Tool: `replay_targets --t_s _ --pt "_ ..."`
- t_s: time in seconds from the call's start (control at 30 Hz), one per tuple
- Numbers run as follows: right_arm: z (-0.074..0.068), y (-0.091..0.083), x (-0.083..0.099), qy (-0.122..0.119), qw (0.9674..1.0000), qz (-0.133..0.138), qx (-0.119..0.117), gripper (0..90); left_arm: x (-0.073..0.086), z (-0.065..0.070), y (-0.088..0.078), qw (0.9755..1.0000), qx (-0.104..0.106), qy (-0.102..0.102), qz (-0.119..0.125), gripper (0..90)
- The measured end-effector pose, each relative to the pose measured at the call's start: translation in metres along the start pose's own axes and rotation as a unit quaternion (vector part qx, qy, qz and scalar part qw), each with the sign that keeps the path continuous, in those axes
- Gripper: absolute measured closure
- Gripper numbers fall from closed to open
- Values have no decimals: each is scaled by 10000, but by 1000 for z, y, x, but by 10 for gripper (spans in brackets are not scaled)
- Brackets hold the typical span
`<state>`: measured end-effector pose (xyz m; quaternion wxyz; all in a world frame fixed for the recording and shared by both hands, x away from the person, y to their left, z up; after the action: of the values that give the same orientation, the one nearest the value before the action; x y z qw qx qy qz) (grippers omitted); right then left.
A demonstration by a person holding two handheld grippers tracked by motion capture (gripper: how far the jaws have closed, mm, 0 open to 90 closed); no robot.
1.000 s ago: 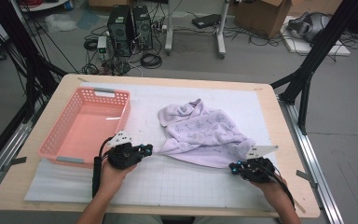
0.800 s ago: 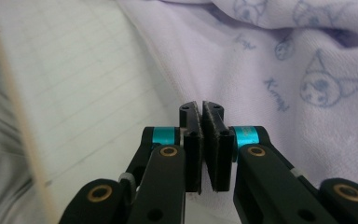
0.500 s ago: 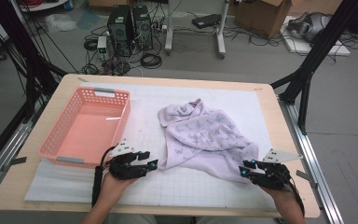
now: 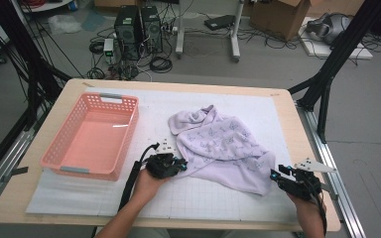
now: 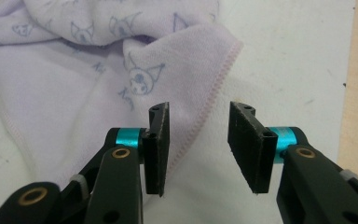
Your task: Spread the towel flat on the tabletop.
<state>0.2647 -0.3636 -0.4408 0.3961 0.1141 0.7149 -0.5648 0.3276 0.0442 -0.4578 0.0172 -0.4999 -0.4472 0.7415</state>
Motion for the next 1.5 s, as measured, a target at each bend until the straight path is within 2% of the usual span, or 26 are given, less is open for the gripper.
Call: replay_targets --t_s 0.1,0.2,0.3,0.43,0.47,0.5,0.53,0.57,0.63,0.67,0.73,0.77,0.8,0.83,0.9,0.97,1.07,1.13,1.2,1.27,1.3,1.37,1.4,1.43,1.47,1.5 --pt "0 0 2 47 9999 -93 5 581 0 -12 -15 9989 -194 -290 327 870" --pt "-1 3 1 154 9997 -83 -187 562 2 -27 -30 9961 -401 -543 571 871" --pt "-10 15 -5 71 9986 -79 -525 487 6 -39 -38 9935 -609 -734 612 871" --pt "-25 39 -16 -145 9975 -363 -588 488 11 -49 -43 9905 -992 -787 537 872" --pt "-29 44 -20 -195 9972 -426 -588 531 12 -50 -43 9904 -1013 -780 519 872" --pt "-33 50 -24 -282 9965 -514 -595 643 12 -50 -42 9904 -1031 -786 481 872" --pt "-36 55 -28 -457 9957 -637 -493 721 13 -50 -42 9901 -1086 -764 458 871" --pt "-39 57 -33 -539 9959 -629 -368 825 13 -49 -41 9900 -1100 -767 436 871" --pt "-41 61 -40 -715 9953 -648 96 826 14 -46 -39 9902 -1070 -790 435 866" --pt "-41 62 -42 -743 9941 -622 485 825 14 -44 -38 9906 -1055 -770 416 857" --pt "-37 63 -43 -651 9929 -584 805 762 17 -40 -35 9916 -967 -784 352 790" --pt "-35 61 -42 -526 9939 -551 794 698 19 -39 -34 9918 -894 -850 318 703" --pt "-32 58 -41 -416 9961 -425 656 659 22 -37 -34 9922 -763 -932 329 632" --pt "-30 54 -40 -358 9979 -285 456 640 24 -35 -35 9921 -665 -1001 362 585" --pt "-25 42 -36 -203 9997 -14 104 622 30 -31 -37 9916 -606 -1078 377 513" --pt "-18 28 -34 -46 9996 244 -134 624 34 -27 -40 9924 -507 -1060 371 481" --pt "-8 10 -32 152 9985 502 -166 647 39 -25 -44 9931 -513 -1004 330 481" --pt "-2 5 -28 198 9988 437 -140 658 42 -25 -45 9930 -441 -1054 297 483" --pt "0 8 -21 250 9992 198 -229 658 44 -23 -46 9924 -360 -1149 237 486" --pt "-1 14 -12 236 9990 -68 -374 636 47 -21 -45 9923 -319 -1189 107 488" --pt "-3 17 -10 236 9983 -140 -522 615 48 -20 -45 9920 -353 -1213 48 487" --pt "-10 24 -7 266 9963 -247 -780 570 49 -19 -47 9918 -377 -1219 65 490" --pt "-15 28 -7 215 9960 -318 -809 542 50 -18 -47 9920 -354 -1211 56 493" --pt "-20 32 -6 100 9959 -440 -785 523 51 -16 -47 9923 -314 -1197 55 524" --pt "-27 36 -6 -52 9968 -525 -603 521 52 -15 -48 9933 -257 -1127 13 584" --pt "-32 36 -7 -223 9976 -543 -368 539 52 -12 -48 9945 -206 -1027 -53 692"
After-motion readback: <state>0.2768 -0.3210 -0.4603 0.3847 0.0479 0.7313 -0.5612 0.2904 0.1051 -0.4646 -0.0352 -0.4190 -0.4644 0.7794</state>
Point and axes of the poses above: each handheld gripper's, and its own axes: y roughly forward along the jaws, x roughly out of its underside, z roughly to its right, the point moved 2 cm from there along y, roughly forward along the jaws, and after that the axes turned 9 degrees about -z, right-handed, at the moved point
